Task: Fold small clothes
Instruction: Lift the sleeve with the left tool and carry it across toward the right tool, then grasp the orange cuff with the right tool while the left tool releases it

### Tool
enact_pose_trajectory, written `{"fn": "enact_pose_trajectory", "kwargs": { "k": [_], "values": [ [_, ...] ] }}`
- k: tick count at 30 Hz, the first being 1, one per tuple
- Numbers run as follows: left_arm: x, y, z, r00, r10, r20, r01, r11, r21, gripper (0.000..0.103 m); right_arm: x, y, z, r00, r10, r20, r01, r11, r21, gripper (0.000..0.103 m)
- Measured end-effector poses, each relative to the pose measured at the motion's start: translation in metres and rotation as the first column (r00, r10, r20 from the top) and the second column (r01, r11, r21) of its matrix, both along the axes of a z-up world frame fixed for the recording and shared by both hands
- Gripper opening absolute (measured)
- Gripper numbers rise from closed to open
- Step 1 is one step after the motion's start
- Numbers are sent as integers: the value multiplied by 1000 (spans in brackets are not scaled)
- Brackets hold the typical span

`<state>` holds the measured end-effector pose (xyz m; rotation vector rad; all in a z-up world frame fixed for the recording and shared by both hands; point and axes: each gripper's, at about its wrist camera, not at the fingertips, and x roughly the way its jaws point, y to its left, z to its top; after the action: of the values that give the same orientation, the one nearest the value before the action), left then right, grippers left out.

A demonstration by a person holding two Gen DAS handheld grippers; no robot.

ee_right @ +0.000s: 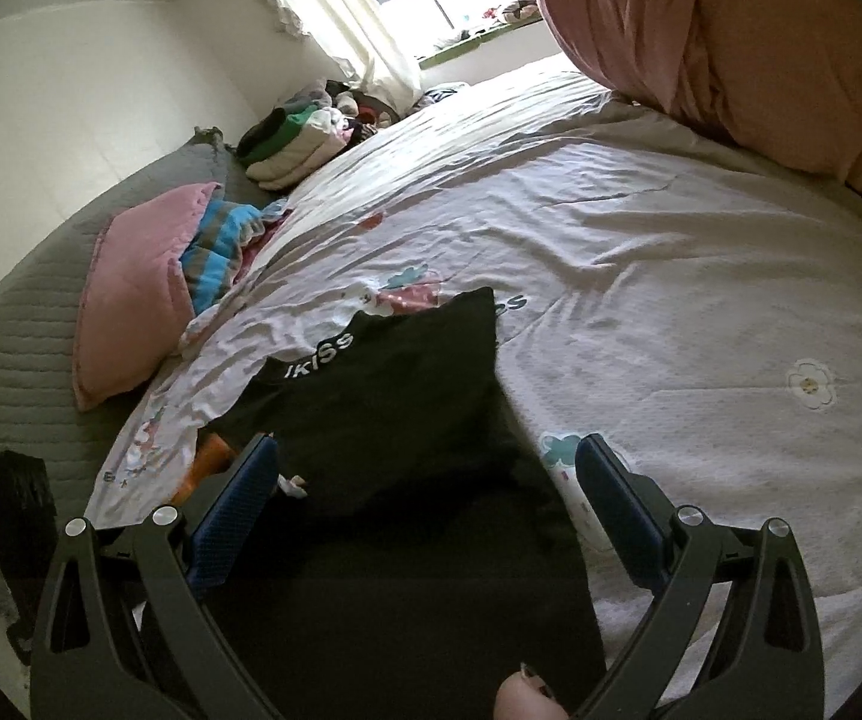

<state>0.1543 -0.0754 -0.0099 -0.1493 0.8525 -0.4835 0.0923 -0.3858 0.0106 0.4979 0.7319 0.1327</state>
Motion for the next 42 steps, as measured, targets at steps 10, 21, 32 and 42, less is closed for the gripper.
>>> {"fn": "enact_pose_trajectory", "kwargs": {
  "k": [10, 21, 32, 42],
  "values": [
    [18, 41, 7, 991, 130, 36, -131, 991, 38, 74, 11, 32, -25, 990, 102, -96, -102, 995, 7, 98],
    [73, 113, 18, 938, 333, 98, -340, 937, 78, 86, 15, 105, -65, 931, 279, -233, -283, 959, 17, 71],
    [77, 183, 11, 907, 418, 51, -417, 909, -34, 89, 31, 127, -25, 933, 352, -80, -359, 928, -102, 9],
    [72, 215, 21, 875, 482, 56, -476, 875, -88, 89, 72, 134, 75, 877, 468, 109, -391, 826, -407, 8]
  ]
}}
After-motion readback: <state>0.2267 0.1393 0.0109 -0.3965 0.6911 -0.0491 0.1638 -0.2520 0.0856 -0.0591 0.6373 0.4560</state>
